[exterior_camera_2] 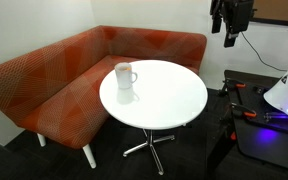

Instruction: Remove the marker from the cup and put it on the table

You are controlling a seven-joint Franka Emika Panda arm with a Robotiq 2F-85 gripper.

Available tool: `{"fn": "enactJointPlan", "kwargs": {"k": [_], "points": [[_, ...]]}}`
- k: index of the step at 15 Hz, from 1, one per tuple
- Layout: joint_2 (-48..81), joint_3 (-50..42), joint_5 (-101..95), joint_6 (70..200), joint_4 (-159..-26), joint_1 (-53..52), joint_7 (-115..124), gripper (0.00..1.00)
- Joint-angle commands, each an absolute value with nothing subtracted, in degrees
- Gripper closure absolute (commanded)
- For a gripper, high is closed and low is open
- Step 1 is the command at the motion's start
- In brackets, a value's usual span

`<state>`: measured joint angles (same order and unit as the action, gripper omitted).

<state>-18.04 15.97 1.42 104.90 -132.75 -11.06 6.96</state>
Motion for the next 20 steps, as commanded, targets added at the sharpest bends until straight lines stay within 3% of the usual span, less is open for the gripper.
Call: {"fn": "enactJointPlan", "kwargs": {"k": [1,10,20], "points": [[-16.02,15.36,-0.74,107.25,-131.36,-11.1,7.16,0.0],[-10.66,12.97,-5.63,116.26,-127.65,-8.73,9.66,0.0],[-1.76,9.25,-3.96,111.51,-113.36,-6.64,11.35,0.0]]}}
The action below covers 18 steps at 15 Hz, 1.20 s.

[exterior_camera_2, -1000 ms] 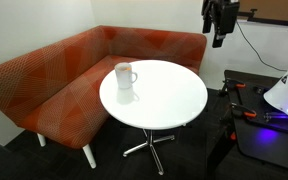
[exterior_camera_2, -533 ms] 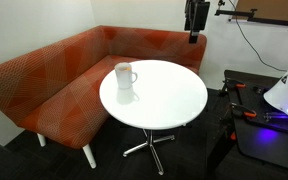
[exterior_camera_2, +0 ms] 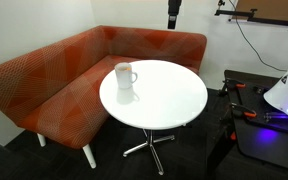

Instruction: Remove the marker from the cup and put it on the table

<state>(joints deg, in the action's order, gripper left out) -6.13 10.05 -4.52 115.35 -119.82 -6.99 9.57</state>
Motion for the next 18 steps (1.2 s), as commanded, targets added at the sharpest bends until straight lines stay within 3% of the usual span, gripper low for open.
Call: {"fn": "enactJointPlan", "kwargs": {"k": [1,7,18], "points": [[-0.38,8.83,-3.81,110.65,-111.5,-6.53,11.51,0.0],[8.45,6.09,-2.9,105.19,-100.71,-5.73,11.36,0.0],[18.84,2.76,-2.08,113.5,-95.72,-4.66,9.6,0.0]]}}
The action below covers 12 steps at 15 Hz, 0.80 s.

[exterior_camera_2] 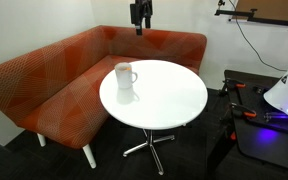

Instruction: Remove the marker from the cup and put it on the table

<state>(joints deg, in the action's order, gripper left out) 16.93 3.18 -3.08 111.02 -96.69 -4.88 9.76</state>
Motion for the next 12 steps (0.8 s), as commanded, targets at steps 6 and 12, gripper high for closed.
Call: {"fn": "enactJointPlan", "kwargs": {"k": [6,12], "points": [[22.14,2.99,-0.61,120.38,-96.9,-3.86,7.69,0.0],[22.23,2.5,-2.17,118.61,-96.61,-4.77,9.08,0.0]]}}
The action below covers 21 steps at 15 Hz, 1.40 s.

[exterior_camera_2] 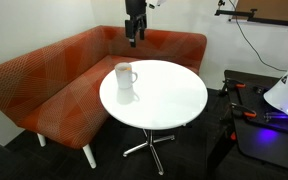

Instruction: Remove the marker from the cup and put it on the table

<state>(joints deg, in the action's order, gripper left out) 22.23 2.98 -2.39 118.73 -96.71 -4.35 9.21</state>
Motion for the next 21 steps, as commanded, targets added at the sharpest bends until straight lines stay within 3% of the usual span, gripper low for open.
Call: {"fn": "enactJointPlan", "kwargs": {"k": [1,10,21], "points": [[22.23,2.5,-2.18,118.61,-96.61,-4.78,9.08,0.0],[26.38,2.15,-1.45,118.21,-91.52,-4.37,9.53,0.0],[39.57,1.69,2.01,106.24,-73.64,-2.74,8.75,0.0]]}}
